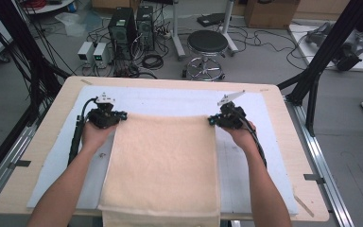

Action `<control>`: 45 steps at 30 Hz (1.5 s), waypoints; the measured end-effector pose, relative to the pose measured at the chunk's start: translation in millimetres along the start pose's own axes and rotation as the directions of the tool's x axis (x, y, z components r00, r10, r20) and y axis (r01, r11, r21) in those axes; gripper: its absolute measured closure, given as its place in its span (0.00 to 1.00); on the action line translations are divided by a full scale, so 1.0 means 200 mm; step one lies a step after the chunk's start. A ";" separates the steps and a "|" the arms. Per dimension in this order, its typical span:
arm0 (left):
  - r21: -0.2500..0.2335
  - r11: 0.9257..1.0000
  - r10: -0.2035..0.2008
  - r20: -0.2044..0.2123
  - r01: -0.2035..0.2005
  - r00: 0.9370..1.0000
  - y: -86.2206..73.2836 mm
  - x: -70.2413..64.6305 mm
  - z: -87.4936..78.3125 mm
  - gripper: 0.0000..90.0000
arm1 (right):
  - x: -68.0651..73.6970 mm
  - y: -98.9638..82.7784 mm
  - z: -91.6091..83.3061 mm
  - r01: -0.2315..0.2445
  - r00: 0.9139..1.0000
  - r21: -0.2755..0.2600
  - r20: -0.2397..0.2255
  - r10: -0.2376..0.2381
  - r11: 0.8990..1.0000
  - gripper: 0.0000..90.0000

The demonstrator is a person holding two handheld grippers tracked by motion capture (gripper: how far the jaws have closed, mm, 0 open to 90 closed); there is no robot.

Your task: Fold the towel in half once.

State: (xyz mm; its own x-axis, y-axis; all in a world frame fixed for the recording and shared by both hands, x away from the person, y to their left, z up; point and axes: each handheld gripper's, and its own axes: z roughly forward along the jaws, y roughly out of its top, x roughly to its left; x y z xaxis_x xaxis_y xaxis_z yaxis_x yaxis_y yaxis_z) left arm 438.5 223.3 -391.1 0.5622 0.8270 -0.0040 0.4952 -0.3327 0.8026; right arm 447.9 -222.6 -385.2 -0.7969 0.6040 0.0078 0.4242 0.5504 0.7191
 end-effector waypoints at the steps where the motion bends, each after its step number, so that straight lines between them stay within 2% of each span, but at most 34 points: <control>1: -0.010 1.000 0.004 -0.008 -0.004 1.000 0.04 0.01 0.00 0.94 | -0.02 0.03 0.00 -0.001 1.000 -0.003 0.014 0.001 1.000 0.95; 4: -0.043 0.999 0.010 -0.022 -0.011 1.000 0.15 0.03 -0.01 0.94 | -0.07 0.10 -0.01 0.001 0.998 -0.007 0.057 -0.001 1.000 0.95; 5: -0.047 0.999 0.008 -0.023 -0.010 1.000 0.18 0.04 0.00 0.94 | -0.09 0.12 -0.02 -0.016 0.998 -0.002 0.062 0.016 1.000 0.95; 6: -0.048 0.999 0.008 -0.023 -0.009 1.000 0.21 0.04 0.00 0.94 | -0.11 0.14 -0.03 -0.014 0.997 -0.001 0.072 0.014 1.000 0.95; 7: -0.044 0.999 0.009 -0.024 -0.010 1.000 0.22 0.04 0.01 0.93 | -0.13 0.16 -0.03 -0.017 0.997 -0.006 0.081 0.018 1.000 0.92; 8: -0.032 0.999 0.012 -0.021 -0.013 1.000 0.23 0.04 0.03 0.90 | -0.14 0.16 -0.03 -0.012 0.996 -0.011 0.091 0.013 1.000 0.82; 9: -0.022 1.000 0.012 -0.011 -0.013 1.000 0.23 0.04 0.03 0.82 | -0.14 0.17 -0.03 -0.026 0.993 -0.011 0.111 0.027 1.000 0.73; 10: -0.010 1.000 0.017 0.005 -0.017 1.000 0.22 0.04 0.04 0.79 | -0.15 0.16 -0.03 -0.047 0.993 -0.006 0.106 0.047 0.999 0.71; 11: -0.002 1.000 0.021 0.014 -0.021 1.000 0.21 0.04 0.04 0.77 | -0.15 0.16 -0.03 -0.040 0.994 -0.005 0.098 0.040 0.999 0.67; 12: -0.005 1.000 0.025 0.022 -0.025 0.999 0.20 0.04 0.03 0.75 | -0.14 0.15 -0.03 -0.042 0.994 0.002 0.097 0.042 0.999 0.66; 16: -0.025 0.999 0.022 0.051 -0.021 0.998 0.13 0.04 -0.03 0.70 | -0.07 0.12 -0.05 0.006 0.997 0.004 0.074 -0.006 1.000 0.60; 18: -0.053 0.998 0.027 0.077 -0.023 0.997 0.08 0.03 -0.08 0.67 | -0.02 0.09 -0.08 0.024 0.998 0.000 0.060 -0.024 1.000 0.57; 21: -0.077 0.996 0.054 0.108 -0.046 0.993 0.03 0.00 -0.15 0.63 | 0.07 0.05 -0.13 0.040 0.999 -0.018 0.034 -0.039 0.999 0.53; 23: -0.101 0.993 0.080 0.136 -0.067 0.987 -0.02 -0.04 -0.20 0.61 | 0.15 0.02 -0.17 0.075 0.997 -0.029 0.022 -0.074 0.997 0.51; 25: -0.109 0.989 0.116 0.167 -0.099 0.979 -0.07 -0.10 -0.26 0.60 | 0.23 -0.03 -0.21 0.082 0.997 -0.050 0.007 -0.082 0.995 0.49; 27: -0.120 0.984 0.154 0.178 -0.134 0.972 -0.13 -0.15 -0.31 0.58 | 0.30 -0.08 -0.24 0.102 0.995 -0.061 -0.004 -0.103 0.993 0.49; 28: -0.128 0.983 0.158 0.191 -0.135 0.969 -0.17 -0.18 -0.33 0.58 | 0.34 -0.10 -0.25 0.115 0.993 -0.061 -0.006 -0.116 0.991 0.49; 31: -0.101 0.976 0.209 0.208 -0.191 0.956 -0.28 -0.26 -0.40 0.56 | 0.45 -0.18 -0.28 0.138 0.990 -0.059 -0.027 -0.140 0.989 0.45; 34: -0.119 0.972 0.227 0.238 -0.203 0.944 -0.39 -0.32 -0.47 0.53 | 0.55 -0.26 -0.31 0.159 0.985 -0.071 -0.057 -0.163 0.985 0.45; 36: -0.125 0.972 0.226 0.246 -0.200 0.943 -0.46 -0.34 -0.50 0.52 | 0.61 -0.32 -0.31 0.180 0.980 -0.068 -0.075 -0.185 0.981 0.46; 38: -0.116 0.971 0.235 0.261 -0.211 0.937 -0.52 -0.36 -0.53 0.52 | 0.65 -0.36 -0.31 0.190 0.976 -0.059 -0.099 -0.195 0.980 0.47; 41: -0.098 0.969 0.247 0.301 -0.228 0.921 -0.59 -0.38 -0.57 0.57 | 0.71 -0.44 -0.28 0.208 0.968 -0.039 -0.139 -0.211 0.977 0.49; 42: -0.092 0.970 0.242 0.328 -0.224 0.913 -0.61 -0.38 -0.57 0.60 | 0.72 -0.46 -0.27 0.204 0.967 -0.027 -0.152 -0.206 0.979 0.50; 43: -0.083 0.969 0.248 0.352 -0.234 0.902 -0.63 -0.38 -0.58 0.64 | 0.73 -0.48 -0.26 0.206 0.964 -0.021 -0.166 -0.207 0.978 0.51; 45: -0.064 0.965 0.258 0.382 -0.253 0.887 -0.67 -0.40 -0.57 0.68 | 0.74 -0.51 -0.23 0.216 0.959 -0.002 -0.186 -0.212 0.976 0.55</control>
State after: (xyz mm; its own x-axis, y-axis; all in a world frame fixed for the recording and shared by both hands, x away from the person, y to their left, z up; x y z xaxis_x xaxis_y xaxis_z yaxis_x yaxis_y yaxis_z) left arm 252.0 254.2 -429.0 0.8798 0.4746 -0.0247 0.2932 -0.5013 0.8141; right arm 266.9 -216.9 -425.3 -0.9345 0.3556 -0.0159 0.2417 0.6668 0.7049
